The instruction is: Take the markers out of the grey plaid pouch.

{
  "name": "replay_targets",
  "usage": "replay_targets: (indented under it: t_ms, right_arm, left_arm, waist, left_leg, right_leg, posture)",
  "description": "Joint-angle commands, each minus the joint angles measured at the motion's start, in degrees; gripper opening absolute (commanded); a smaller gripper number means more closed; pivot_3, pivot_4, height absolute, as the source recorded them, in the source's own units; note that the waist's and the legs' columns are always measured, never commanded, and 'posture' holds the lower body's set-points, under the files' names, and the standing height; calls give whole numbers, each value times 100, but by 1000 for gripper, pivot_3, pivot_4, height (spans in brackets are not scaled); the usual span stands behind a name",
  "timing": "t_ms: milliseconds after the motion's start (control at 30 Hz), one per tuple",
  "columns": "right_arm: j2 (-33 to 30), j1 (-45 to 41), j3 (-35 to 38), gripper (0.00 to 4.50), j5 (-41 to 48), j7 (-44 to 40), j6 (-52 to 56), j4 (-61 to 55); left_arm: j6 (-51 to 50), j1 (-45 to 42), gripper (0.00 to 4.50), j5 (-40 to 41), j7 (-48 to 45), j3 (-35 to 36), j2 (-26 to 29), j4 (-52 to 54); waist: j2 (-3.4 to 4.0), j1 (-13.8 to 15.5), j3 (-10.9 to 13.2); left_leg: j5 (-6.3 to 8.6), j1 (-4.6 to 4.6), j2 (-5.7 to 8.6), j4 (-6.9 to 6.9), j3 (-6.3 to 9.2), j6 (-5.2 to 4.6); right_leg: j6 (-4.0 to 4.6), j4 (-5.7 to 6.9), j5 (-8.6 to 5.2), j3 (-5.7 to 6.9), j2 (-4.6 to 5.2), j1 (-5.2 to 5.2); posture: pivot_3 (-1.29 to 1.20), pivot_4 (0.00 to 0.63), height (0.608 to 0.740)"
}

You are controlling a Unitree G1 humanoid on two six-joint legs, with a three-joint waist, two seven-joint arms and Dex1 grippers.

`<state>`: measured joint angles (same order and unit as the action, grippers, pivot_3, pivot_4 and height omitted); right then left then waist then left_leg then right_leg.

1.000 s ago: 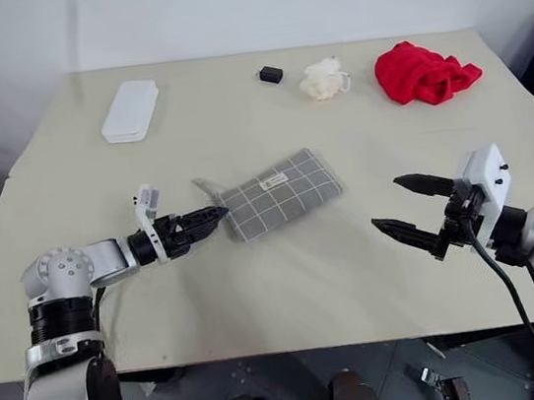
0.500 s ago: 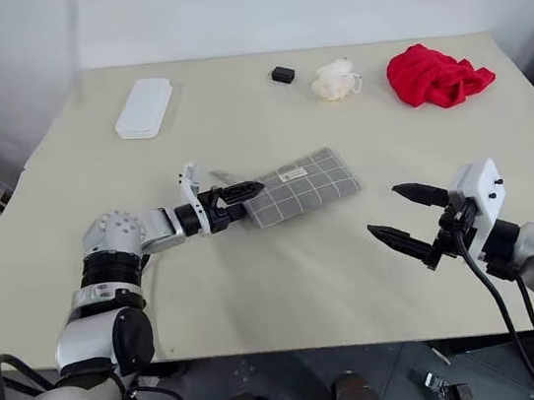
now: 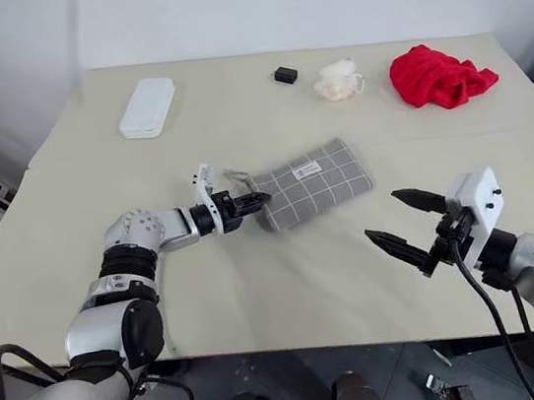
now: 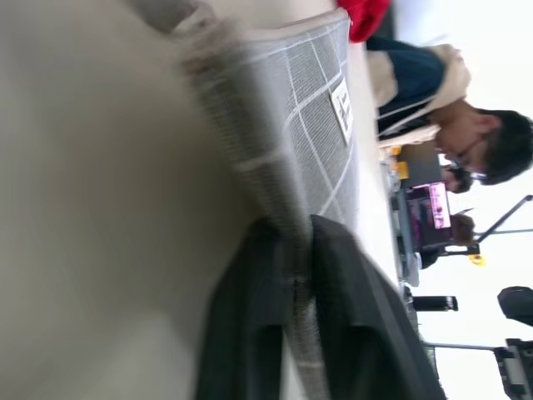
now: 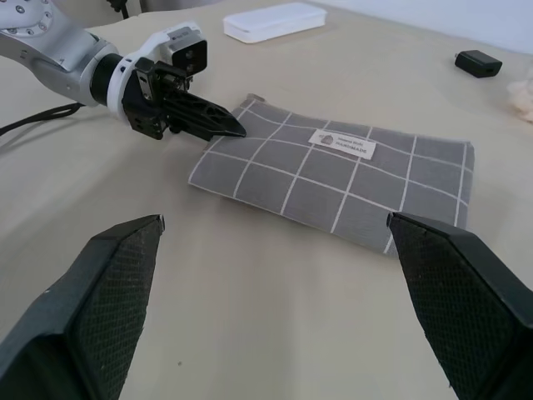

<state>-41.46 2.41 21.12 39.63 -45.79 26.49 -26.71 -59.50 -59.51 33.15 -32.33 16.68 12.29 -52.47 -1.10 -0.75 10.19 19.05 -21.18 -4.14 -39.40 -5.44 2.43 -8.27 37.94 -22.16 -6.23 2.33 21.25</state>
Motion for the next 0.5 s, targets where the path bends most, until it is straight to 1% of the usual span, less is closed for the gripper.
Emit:
replay_targets:
  t_ms: [33, 67, 100, 167, 200, 267, 333, 500]
  right_arm:
    - [32, 29, 192, 4500, 66, 49, -109, -209]
    - [29, 43, 194, 4500, 72, 57, -113, -220]
    - [16, 51, 204, 4500, 78, 53, -111, -209]
    - [-10, 63, 224, 4500, 81, 35, -109, -172]
    - [-24, 61, 222, 4500, 75, 21, -109, -152]
    - [-29, 60, 208, 4500, 71, 14, -105, -138]
    - [-40, 80, 194, 4500, 77, -3, -93, -152]
    - [-143, 152, 165, 4500, 107, -69, 47, -200]
  left_arm:
    - [1, 177, 16, -111, -409, -228, -15, 142]
    - [29, 222, 16, -155, -565, -336, 23, 249]
    - [-21, 308, 16, -159, -956, -519, 230, 508]
    - [-369, 335, 16, -93, -1339, -581, 652, 635]
    - [-481, 356, 16, -122, -1491, -663, 846, 669]
    - [-748, 403, 16, -150, -1691, -848, 1096, 781]
    - [-1064, 455, 16, -105, -1836, -976, 1252, 945]
    - [-1987, 954, 16, 157, -2106, -1218, 1781, 2040]
  waist:
    - [0, 10, 0]
    - [0, 9, 0]
    - [0, 11, 0]
    - [-1, -3, 1]
    - [-2, -63, 1]
    - [-1, -121, 1]
    - [-1, -114, 2]
    - [-2, -102, 3]
  left_leg:
    - [0, 0, 1, 0, 0, 0]
    - [0, -1, 1, 0, 0, 0]
    - [0, -1, 1, 2, -1, 0]
    - [-1, -4, 1, 11, -4, 1]
    - [-2, -7, 0, 18, -5, 5]
    - [-4, -6, -1, 29, -4, 7]
    - [-4, -6, -2, 30, 1, 7]
    - [-3, -8, -2, 29, 14, 6]
  right_leg:
    - [0, 0, 0, 0, 0, 0]
    - [0, -1, 0, -1, 0, 1]
    - [0, -2, 0, -1, 0, 2]
    - [0, -3, 0, -2, -1, 10]
    - [0, -3, 0, -3, -2, 17]
    - [3, -2, -2, -6, -5, 26]
    - [4, -2, -2, -9, -8, 28]
    - [4, -2, -2, -12, -2, 28]
  posture:
    - [0, 150, 740]
    - [0, 150, 740]
    - [0, 150, 740]
    - [0, 150, 740]
    - [0, 150, 740]
    - [0, 150, 740]
    - [0, 150, 740]
    - [0, 150, 740]
